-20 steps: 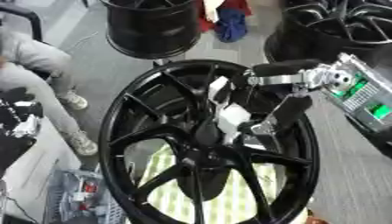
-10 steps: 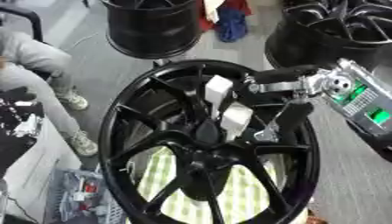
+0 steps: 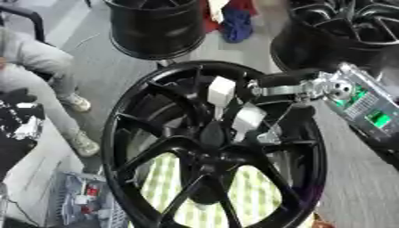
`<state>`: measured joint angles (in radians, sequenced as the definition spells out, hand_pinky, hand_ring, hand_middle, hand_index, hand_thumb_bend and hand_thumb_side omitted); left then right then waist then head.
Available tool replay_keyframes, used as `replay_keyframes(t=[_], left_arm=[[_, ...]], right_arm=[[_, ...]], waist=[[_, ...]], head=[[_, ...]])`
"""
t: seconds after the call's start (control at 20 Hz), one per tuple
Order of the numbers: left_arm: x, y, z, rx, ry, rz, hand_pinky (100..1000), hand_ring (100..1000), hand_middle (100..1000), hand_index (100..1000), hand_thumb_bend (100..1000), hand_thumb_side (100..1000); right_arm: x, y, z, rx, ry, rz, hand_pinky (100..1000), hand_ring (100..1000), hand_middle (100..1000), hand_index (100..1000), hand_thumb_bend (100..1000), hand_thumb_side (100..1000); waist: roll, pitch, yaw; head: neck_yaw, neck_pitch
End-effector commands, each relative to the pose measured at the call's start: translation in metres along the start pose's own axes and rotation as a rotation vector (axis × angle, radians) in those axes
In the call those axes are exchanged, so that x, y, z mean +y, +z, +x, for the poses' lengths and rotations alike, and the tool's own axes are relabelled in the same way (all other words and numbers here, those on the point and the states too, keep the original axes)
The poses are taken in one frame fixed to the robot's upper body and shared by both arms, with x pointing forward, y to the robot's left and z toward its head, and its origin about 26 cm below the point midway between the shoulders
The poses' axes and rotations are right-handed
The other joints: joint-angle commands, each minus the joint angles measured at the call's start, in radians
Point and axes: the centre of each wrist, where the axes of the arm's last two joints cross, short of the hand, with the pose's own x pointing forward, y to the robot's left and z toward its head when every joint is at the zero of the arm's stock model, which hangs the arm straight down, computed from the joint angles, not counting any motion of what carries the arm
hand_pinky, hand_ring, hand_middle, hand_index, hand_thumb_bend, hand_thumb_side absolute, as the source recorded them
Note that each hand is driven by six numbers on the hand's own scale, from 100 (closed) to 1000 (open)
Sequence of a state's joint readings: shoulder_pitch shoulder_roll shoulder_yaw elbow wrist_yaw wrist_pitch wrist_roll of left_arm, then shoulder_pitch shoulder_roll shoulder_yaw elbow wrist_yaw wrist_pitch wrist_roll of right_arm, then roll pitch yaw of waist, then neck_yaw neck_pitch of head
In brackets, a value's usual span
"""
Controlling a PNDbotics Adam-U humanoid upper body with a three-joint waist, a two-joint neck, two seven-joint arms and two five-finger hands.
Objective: Pull the pin out of the wheel hub.
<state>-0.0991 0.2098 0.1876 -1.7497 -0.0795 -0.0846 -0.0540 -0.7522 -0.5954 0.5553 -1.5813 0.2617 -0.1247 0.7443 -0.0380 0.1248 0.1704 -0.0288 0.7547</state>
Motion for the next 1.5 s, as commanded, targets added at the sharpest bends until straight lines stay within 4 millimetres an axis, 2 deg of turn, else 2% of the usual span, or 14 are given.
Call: replay_keyframes(t=[0.05, 0.5, 0.75, 1.5], left_arm=[[0.002, -0.006, 0.01, -0.041, -0.011, -0.008, 642, 627, 684, 813, 222, 317], [0.002, -0.006, 0.01, -0.043, -0.011, -0.009, 643, 627, 685, 813, 220, 318], [0.003, -0.007, 0.01, -0.044, -0.012, -0.011, 643, 627, 685, 813, 219, 318], [0.003, -0.007, 0.01, -0.041, -0.014, -0.013, 642, 627, 685, 813, 213, 320]], right_arm=[[-0.008, 0.005, -0.002, 0.02, 0.021, -0.013, 541, 491, 548, 673, 100, 180], [-0.01, 0.003, -0.002, 0.022, 0.018, -0.038, 467, 440, 496, 632, 100, 158], [-0.012, 0.005, -0.002, 0.029, 0.024, -0.053, 424, 411, 465, 601, 100, 100], [-0.031, 0.012, 0.015, 0.031, 0.088, -0.074, 300, 305, 378, 518, 100, 100]], waist=[[0.006, -0.009, 0.0], [0.004, -0.009, 0.004], [0.001, -0.009, 0.007], [-0.008, -0.015, 0.013]], head=[[-0.002, -0.004], [-0.003, -0.004], [-0.003, -0.004], [-0.002, -0.003]])
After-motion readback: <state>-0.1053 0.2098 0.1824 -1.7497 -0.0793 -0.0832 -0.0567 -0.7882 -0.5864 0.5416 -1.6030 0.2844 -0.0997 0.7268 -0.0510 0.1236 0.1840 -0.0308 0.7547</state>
